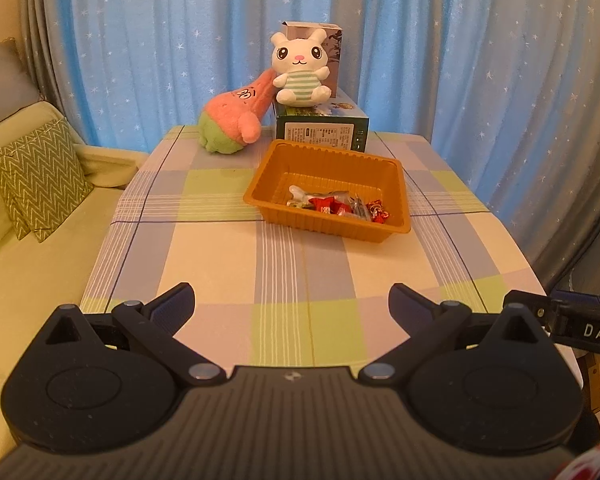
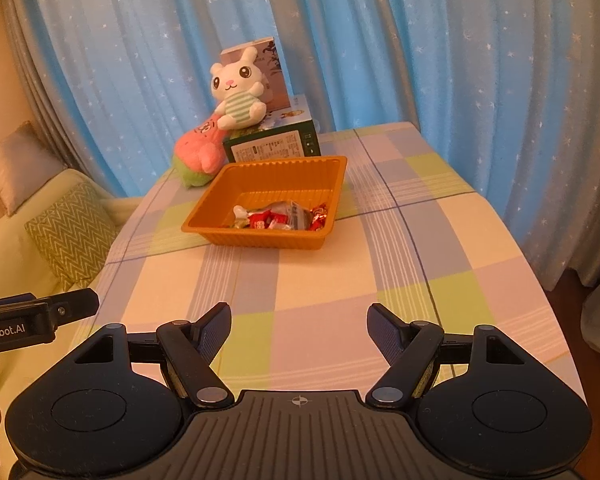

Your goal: Organize snacks

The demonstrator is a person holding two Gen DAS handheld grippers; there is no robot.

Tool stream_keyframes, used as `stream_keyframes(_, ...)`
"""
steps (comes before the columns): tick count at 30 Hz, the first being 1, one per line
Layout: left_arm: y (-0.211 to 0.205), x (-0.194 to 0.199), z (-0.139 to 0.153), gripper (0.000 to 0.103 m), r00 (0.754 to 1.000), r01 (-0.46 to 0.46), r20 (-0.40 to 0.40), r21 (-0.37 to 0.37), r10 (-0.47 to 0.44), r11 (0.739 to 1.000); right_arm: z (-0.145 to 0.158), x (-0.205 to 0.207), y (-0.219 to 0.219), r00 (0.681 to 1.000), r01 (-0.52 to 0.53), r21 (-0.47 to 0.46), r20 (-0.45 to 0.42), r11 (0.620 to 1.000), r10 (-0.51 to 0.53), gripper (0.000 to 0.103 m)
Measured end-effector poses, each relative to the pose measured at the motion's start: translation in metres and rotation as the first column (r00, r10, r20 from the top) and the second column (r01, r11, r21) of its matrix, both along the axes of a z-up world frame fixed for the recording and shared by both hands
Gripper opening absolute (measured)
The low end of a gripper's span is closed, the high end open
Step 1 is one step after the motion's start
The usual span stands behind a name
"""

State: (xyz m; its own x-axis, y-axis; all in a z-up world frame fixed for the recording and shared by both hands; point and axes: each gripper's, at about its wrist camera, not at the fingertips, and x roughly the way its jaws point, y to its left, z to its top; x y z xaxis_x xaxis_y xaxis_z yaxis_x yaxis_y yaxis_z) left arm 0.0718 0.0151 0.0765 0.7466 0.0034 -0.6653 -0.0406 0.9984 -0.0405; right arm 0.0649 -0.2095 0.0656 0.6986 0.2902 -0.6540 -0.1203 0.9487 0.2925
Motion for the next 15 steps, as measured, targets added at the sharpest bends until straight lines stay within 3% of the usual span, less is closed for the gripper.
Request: stream_keyframes(15, -0.002, -0.054, -0.001, 0.103, 1.0, -0.021, -0.008, -0.01, 0.02, 1.0, 0.007, -0.051, 0.001, 0.999, -0.023, -0.041, 0.026, 0.999, 0.024, 0.075)
